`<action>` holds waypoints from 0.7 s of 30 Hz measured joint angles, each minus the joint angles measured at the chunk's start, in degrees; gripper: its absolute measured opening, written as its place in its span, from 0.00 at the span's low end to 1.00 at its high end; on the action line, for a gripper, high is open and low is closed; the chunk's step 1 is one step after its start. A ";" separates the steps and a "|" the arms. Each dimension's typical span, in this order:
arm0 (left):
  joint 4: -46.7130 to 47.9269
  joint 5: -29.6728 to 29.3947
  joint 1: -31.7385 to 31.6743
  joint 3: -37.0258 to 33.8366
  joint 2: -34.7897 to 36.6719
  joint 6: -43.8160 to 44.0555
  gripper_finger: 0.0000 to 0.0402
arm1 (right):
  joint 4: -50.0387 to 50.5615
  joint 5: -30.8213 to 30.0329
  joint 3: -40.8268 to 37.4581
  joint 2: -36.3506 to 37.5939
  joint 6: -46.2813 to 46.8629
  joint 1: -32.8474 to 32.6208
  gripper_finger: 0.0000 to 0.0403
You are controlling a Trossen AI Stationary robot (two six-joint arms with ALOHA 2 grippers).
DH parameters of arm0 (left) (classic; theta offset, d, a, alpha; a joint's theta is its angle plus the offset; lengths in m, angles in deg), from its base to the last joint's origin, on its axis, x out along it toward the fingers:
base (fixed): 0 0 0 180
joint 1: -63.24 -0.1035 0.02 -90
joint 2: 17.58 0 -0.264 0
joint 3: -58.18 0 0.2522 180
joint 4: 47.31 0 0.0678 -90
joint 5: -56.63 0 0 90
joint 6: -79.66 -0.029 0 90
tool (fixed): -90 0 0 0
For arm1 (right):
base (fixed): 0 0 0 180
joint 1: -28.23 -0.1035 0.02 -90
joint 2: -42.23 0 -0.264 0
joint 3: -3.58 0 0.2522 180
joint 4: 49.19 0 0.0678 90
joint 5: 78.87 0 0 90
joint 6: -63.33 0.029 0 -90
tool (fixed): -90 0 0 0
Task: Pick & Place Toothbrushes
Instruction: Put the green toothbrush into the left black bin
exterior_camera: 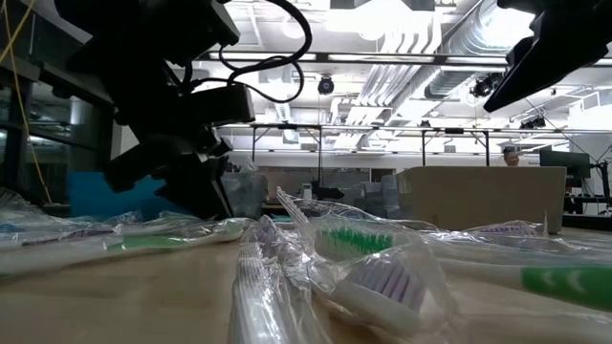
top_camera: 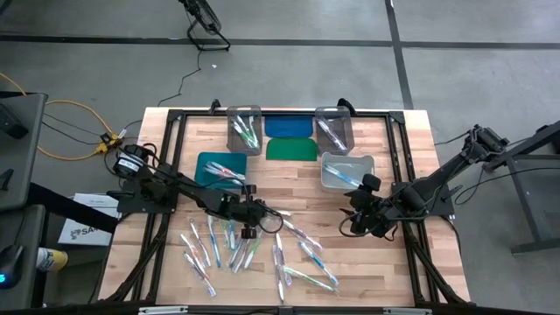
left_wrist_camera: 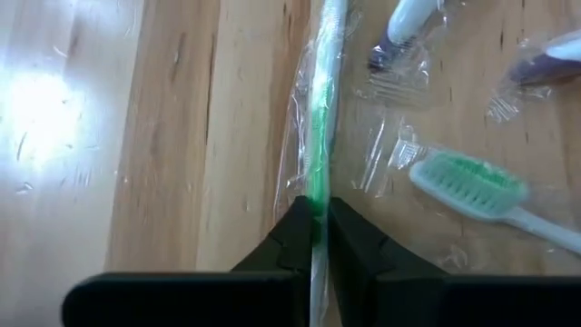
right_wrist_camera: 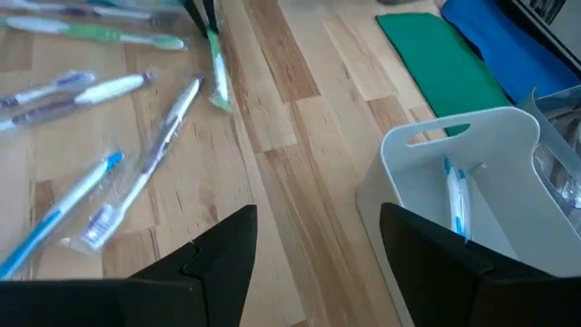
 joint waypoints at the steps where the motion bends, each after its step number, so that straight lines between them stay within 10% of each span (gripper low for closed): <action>1: 0.07 -0.09 0.00 -0.02 0.39 -0.76 0.03 | -0.64 -0.73 0.00 -0.20 -0.26 0.01 0.56; 21: 9.05 1.90 -6.69 6.28 20.09 -29.86 0.00 | -4.84 -3.48 0.00 -0.87 -8.28 8.42 0.56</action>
